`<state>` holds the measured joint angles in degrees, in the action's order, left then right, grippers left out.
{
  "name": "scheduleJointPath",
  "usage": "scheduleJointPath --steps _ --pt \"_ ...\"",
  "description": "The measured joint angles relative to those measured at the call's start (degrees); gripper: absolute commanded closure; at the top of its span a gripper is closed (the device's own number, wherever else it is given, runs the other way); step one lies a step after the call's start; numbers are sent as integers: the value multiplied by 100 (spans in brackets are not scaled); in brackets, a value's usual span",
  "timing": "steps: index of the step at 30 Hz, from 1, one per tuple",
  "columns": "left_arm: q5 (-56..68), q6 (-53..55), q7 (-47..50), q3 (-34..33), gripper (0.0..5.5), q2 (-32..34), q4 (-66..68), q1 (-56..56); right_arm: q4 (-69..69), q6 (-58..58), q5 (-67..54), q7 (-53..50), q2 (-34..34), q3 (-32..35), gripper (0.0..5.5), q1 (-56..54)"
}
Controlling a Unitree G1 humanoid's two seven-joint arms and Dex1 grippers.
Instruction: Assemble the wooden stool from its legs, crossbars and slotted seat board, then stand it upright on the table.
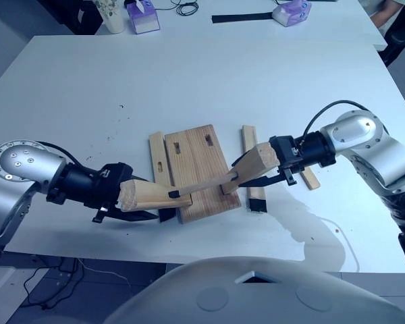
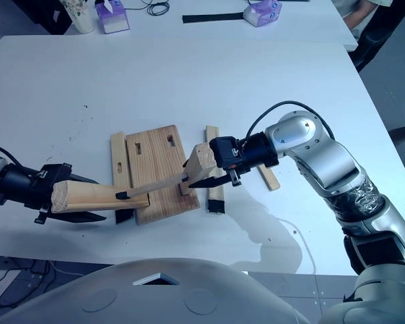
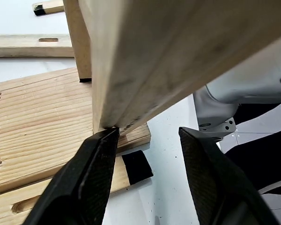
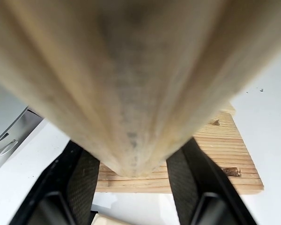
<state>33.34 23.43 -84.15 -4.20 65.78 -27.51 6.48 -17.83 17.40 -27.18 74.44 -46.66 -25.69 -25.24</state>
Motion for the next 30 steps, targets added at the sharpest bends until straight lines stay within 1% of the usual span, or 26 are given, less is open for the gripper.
scheduleJointPath --steps 7,12,17,22,30 --pt "-127 523 107 268 312 -332 131 -277 99 48 -3 59 -2 -25 349 -132" --pt "-187 1053 172 466 312 -520 225 -651 92 371 -19 46 -25 -24 349 -366" --pt "-341 1347 178 674 312 -796 481 -1026 151 663 -55 -77 -40 13 349 -491" --pt "-466 1817 284 808 312 -931 604 -1428 172 783 -35 -234 -39 30 349 -546" --pt "-675 2204 334 978 312 -1191 901 -1902 189 893 -37 -480 -45 112 349 -484"
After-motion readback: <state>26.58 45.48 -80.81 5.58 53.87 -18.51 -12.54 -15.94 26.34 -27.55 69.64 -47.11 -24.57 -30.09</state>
